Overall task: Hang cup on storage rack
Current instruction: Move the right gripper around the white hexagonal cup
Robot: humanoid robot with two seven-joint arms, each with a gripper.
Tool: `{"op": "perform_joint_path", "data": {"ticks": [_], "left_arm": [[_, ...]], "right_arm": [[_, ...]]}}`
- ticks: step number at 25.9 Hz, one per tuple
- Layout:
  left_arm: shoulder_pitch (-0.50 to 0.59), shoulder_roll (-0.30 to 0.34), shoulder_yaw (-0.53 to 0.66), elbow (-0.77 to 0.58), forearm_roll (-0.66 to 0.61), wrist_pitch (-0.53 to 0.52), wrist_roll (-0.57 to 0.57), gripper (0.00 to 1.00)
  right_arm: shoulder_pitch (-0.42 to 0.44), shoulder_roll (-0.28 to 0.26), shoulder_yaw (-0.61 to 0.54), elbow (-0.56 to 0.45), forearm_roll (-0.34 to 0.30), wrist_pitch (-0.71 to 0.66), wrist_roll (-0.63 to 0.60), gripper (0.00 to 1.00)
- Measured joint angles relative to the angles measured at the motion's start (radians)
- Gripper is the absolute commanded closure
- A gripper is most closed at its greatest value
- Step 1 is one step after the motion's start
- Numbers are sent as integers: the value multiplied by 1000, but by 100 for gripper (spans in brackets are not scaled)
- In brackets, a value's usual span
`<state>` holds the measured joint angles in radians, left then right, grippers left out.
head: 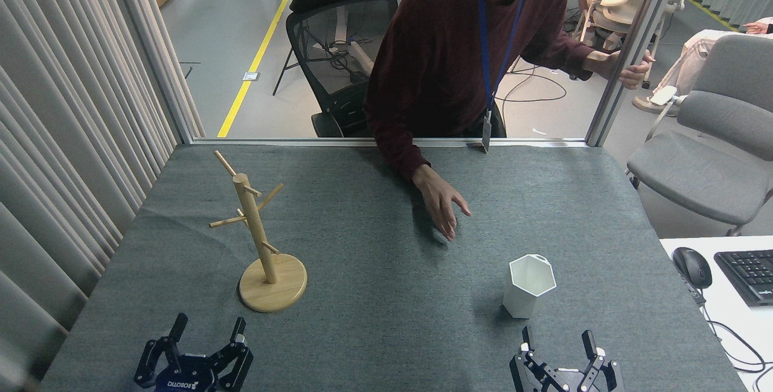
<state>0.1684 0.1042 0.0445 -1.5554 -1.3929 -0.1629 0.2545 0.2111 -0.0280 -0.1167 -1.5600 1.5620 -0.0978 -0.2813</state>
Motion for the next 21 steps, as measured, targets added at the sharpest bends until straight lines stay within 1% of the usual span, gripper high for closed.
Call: {"op": "perform_joint_path", "data": {"ticks": [5, 13, 17, 21], "left_arm": [[-2, -1, 3, 7, 3, 7, 0, 1], [-5, -1, 9, 24, 3, 11, -2, 1], [-7, 2, 12, 24, 3, 11, -2, 1], [-7, 3, 16, 25, 3, 11, -2, 1]], "right_arm": [[-20, 0, -1, 42, 0, 15, -2, 2], [-176, -12, 6, 226, 7, 36, 8, 2], [-236, -22, 7, 289, 8, 38, 9, 2], [-271, -31, 8, 324, 7, 39, 9, 2]]}}
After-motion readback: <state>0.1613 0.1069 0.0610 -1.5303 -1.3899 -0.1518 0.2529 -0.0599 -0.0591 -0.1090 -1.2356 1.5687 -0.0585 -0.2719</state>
